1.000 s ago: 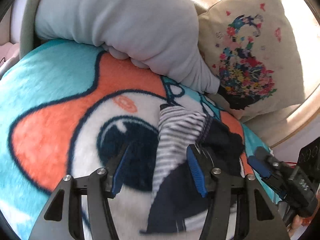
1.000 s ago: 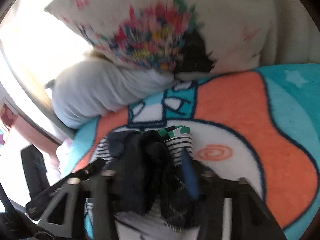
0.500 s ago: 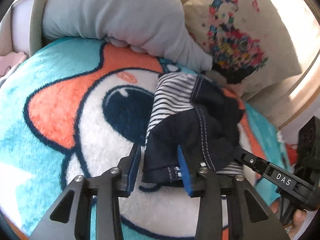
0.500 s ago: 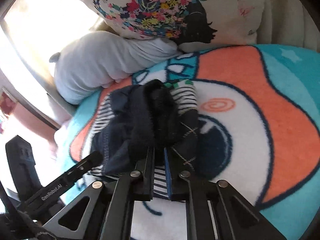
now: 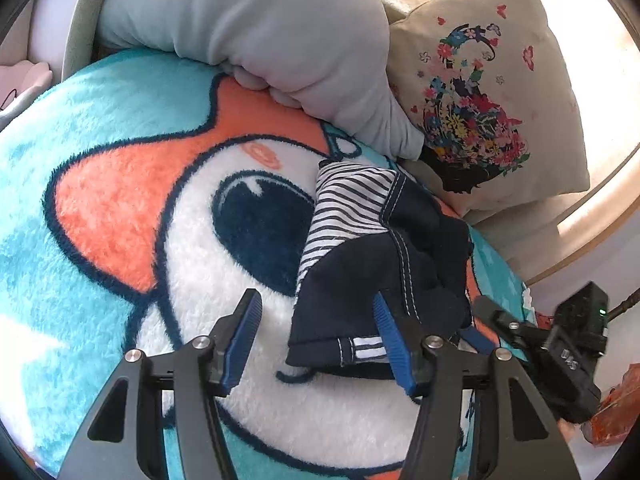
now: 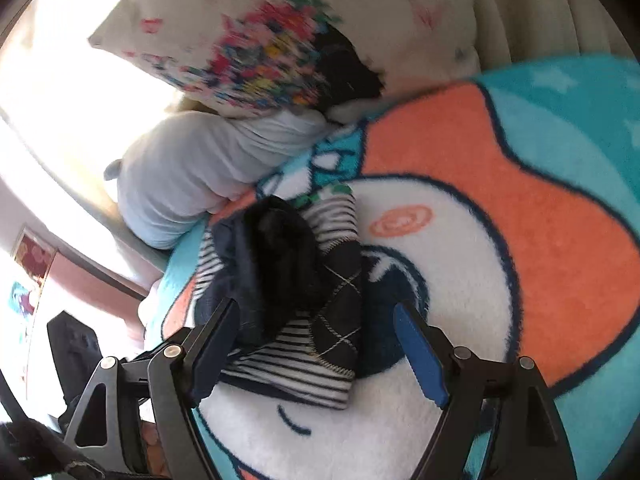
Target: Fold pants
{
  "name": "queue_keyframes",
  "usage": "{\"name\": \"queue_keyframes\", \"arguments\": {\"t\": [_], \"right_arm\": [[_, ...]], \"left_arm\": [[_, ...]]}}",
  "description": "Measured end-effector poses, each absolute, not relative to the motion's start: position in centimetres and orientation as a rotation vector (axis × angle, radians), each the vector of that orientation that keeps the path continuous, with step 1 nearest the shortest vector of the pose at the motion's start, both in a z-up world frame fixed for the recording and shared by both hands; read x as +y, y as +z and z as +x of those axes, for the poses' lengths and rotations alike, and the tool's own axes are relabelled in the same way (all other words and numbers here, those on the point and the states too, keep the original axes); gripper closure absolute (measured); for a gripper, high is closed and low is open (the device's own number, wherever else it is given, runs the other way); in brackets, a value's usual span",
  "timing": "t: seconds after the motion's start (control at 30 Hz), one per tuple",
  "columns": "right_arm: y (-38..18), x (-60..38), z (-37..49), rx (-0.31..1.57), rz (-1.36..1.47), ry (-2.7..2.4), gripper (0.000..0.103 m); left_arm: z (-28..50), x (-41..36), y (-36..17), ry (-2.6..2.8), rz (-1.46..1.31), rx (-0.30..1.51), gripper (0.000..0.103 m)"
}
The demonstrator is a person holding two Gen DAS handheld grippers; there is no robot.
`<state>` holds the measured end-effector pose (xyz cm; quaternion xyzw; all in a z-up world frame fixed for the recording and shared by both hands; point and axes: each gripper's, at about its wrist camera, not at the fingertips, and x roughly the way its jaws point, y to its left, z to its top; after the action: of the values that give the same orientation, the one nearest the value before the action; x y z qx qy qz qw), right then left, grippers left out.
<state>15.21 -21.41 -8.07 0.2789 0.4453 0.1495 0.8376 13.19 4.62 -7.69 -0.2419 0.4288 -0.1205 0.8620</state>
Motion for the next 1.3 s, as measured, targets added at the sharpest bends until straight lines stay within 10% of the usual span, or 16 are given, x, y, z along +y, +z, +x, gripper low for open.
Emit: {"name": "queue_keyframes", "arguments": {"t": [0.2,0.3,0.4,0.73,0.87,1.3], "right_arm": [[-8.4,-19.1,15.4,0.970,0.555,0.358,0.043],[-8.5,-19.2,15.3,0.980,0.549,0.341,0.068],[-7.1,-19.2,14.3,0.944,0.499,0.336,0.091],[-7.9,-19.5,13.0,0.946,0.475,0.280,0.083],[-6.3,-19.7,10.9,0.891,0.449,0.250,0.031],[-6.4,-19.1,4.9,0.930,0.434,0.250,0.031]], "left_arm": [[13.1,2.8,-8.3,-0.245,-0.396,0.892,0.046],[13.0,2.2,-8.4,-0.238,-0.362,0.886,0.075],[12.4,2.3,-7.7,-0.250,-0.360,0.859,0.082],[11.8,2.8,-7.9,-0.230,-0.349,0.880,0.063],[10.3,2.9,-7.8,-0.197,-0.329,0.881,0.053],[4.1,2.3,-6.3,-0.161,-0.259,0.835,0.045]]}}
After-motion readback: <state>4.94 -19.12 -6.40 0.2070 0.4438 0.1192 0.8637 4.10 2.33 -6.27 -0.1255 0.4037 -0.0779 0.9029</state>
